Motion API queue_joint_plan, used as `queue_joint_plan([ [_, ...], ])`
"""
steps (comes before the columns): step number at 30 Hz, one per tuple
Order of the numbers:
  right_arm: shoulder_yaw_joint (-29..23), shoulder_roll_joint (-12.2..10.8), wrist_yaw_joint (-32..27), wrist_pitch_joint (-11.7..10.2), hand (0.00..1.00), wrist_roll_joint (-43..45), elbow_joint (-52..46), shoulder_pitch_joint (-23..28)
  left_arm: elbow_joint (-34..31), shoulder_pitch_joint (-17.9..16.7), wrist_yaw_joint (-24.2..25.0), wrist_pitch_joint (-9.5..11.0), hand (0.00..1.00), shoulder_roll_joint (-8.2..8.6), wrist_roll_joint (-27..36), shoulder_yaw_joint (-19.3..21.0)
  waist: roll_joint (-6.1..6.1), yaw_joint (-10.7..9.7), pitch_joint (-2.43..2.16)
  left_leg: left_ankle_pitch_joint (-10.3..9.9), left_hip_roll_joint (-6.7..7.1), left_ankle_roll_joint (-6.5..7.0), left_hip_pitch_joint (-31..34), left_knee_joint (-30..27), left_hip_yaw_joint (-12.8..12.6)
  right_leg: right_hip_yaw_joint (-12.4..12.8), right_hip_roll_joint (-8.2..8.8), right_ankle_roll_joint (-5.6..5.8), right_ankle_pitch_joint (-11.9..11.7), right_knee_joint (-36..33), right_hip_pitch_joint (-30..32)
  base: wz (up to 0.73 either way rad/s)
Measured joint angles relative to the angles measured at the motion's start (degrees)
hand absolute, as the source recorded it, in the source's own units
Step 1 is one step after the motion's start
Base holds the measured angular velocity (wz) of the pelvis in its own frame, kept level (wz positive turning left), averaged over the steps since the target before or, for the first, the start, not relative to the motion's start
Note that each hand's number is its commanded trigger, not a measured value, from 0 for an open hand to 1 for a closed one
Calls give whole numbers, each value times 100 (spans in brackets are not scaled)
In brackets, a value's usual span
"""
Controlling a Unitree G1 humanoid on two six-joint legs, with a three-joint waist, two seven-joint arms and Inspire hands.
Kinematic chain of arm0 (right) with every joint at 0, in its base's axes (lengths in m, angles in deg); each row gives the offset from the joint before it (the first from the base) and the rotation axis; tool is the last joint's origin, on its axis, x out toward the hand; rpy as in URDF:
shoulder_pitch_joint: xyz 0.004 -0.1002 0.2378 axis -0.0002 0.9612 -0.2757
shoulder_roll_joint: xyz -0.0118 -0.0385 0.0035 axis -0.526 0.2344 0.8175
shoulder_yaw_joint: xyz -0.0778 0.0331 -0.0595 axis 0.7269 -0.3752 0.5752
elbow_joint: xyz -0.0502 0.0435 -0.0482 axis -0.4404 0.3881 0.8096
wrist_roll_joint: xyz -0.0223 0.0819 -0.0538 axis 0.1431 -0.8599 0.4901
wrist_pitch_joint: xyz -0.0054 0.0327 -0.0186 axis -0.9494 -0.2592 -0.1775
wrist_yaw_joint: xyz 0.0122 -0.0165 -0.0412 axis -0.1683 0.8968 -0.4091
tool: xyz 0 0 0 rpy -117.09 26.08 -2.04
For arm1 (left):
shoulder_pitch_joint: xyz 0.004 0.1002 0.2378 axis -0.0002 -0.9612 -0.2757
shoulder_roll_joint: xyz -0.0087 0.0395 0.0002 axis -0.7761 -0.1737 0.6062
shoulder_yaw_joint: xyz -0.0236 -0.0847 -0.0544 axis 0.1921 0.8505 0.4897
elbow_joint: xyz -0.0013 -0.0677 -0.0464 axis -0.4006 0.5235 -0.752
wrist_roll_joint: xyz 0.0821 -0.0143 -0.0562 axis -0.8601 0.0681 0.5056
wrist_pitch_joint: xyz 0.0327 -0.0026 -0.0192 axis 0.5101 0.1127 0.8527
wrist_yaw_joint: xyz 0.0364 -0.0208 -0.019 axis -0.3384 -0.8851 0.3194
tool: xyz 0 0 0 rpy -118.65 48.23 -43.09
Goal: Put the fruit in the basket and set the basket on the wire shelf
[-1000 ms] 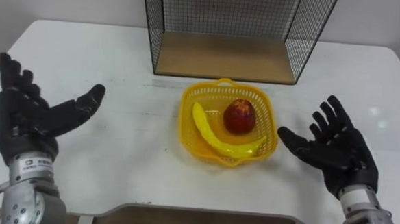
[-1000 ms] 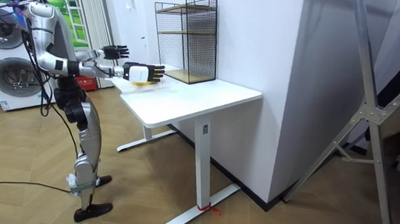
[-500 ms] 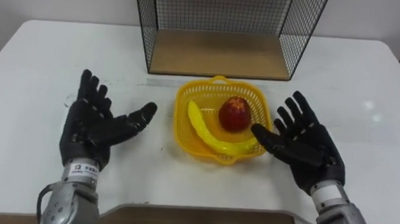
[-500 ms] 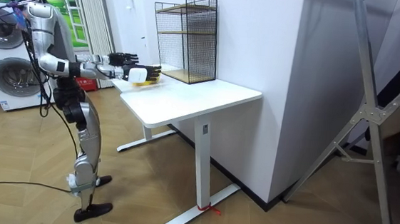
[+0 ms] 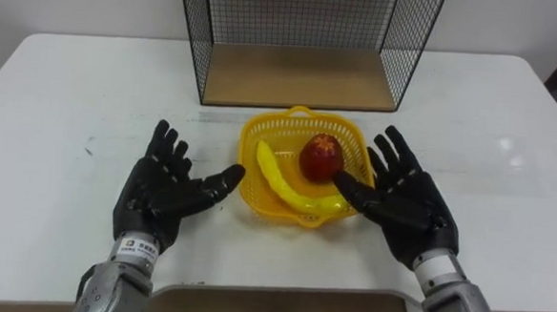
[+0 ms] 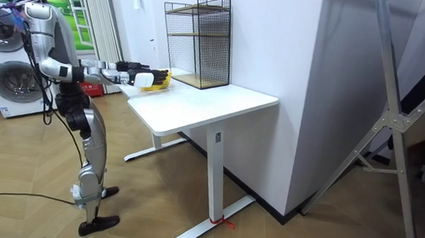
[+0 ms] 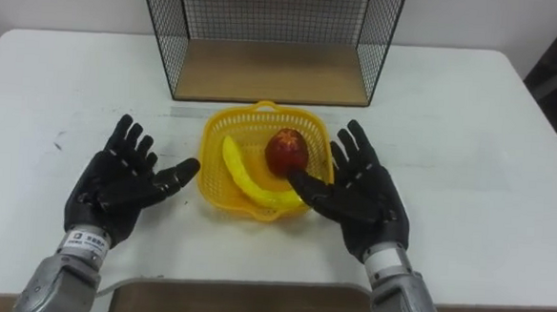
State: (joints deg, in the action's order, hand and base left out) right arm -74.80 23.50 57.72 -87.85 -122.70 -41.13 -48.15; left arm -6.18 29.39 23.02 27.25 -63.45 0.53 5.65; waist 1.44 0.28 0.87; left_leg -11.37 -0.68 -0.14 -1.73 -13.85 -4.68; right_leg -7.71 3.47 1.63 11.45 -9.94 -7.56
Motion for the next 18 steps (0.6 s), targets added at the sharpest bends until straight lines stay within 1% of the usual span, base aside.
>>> queue_joint_plan([
  [12,51,-2,131,0,0,7,217,0,4,0,58,-5,0,4,-11,-23,-10,-4,5,-1,-3,-1,25,-1,2,-7,-2,0,0,-11,35,0],
  [18,114,1,181,0,0,10,218,-7,5,-1,202,-5,0,-2,-45,-277,-8,-8,5,-1,-3,-1,67,-9,2,-19,-2,0,0,-13,70,0],
])
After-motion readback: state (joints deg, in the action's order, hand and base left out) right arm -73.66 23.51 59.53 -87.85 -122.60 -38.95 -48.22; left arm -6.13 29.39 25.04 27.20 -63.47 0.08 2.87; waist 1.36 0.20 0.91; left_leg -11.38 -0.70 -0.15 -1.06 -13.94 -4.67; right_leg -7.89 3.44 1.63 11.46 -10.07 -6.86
